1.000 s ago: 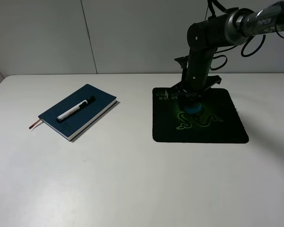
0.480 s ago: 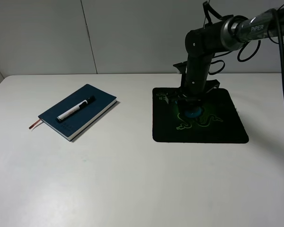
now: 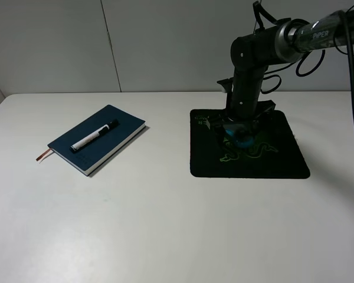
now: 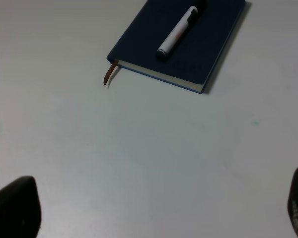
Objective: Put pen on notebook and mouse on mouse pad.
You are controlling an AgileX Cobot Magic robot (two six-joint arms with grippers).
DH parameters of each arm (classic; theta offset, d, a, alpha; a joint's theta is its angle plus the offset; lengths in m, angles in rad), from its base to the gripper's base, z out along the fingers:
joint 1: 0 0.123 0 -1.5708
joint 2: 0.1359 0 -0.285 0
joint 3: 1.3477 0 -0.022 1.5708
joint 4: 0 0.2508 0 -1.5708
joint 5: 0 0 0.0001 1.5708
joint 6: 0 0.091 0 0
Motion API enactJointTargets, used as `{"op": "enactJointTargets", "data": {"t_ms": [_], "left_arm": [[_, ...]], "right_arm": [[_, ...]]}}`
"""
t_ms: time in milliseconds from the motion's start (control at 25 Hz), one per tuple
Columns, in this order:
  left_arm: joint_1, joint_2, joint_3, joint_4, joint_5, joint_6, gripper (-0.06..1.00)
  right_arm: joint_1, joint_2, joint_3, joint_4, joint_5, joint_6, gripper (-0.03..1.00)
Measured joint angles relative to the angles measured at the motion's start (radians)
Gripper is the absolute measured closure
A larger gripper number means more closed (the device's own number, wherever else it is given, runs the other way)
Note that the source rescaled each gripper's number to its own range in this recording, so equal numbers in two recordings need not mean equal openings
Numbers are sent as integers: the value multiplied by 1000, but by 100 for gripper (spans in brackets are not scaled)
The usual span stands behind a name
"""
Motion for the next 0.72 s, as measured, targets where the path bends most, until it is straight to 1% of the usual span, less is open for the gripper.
{"op": "enactJointTargets", "data": {"t_ms": [360, 720], "left_arm": [[0, 0, 0, -1, 0, 0, -6], [0, 0, 0, -1, 0, 0, -6]], "right_arm": [[0, -35, 0, -3, 120, -4, -3], [0, -162, 0, 4, 225, -13, -3]]}}
